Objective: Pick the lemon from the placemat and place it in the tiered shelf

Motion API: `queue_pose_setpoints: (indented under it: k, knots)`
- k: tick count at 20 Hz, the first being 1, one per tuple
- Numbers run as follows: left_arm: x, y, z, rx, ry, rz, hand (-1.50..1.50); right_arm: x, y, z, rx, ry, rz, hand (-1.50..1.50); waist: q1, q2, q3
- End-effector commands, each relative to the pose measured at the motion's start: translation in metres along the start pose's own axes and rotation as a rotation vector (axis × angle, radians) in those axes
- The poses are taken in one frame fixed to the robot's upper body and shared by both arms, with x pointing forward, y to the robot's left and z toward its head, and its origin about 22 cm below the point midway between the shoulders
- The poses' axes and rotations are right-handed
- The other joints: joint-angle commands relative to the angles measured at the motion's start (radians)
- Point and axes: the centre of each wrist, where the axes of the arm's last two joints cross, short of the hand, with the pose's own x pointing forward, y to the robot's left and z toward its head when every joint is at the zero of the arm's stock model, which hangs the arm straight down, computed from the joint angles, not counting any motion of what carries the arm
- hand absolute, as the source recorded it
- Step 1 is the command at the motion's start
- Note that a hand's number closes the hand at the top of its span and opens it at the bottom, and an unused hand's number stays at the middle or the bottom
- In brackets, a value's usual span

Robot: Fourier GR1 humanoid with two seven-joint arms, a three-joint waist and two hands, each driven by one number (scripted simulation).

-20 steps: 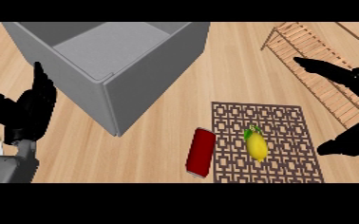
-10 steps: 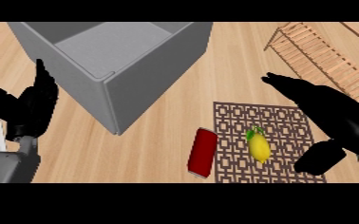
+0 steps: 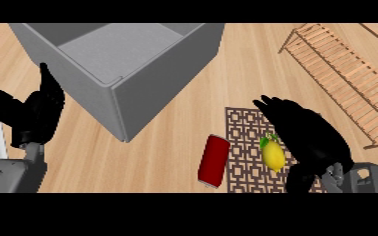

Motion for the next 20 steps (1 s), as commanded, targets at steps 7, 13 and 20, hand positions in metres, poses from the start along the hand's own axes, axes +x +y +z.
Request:
queue_pose_setpoints:
  k: [7,13,20]
  knots:
    - [0.015,-0.021,-0.012,-0.108,-0.053,0.021,0.0,0.022,0.026,-0.011,0.031,0.097,0.115,-1.5,-0.01,0.003,0.002]
    - [0.004,-0.024,-0.007,-0.085,-0.061,0.04,0.0,0.024,0.044,-0.003,0.056,0.103,0.115,-1.5,-0.014,0.001,0.002]
    - [0.014,-0.02,-0.012,-0.082,-0.039,0.008,0.0,-0.011,0.06,-0.014,0.054,0.121,0.093,-1.5,-0.016,0.002,0.002]
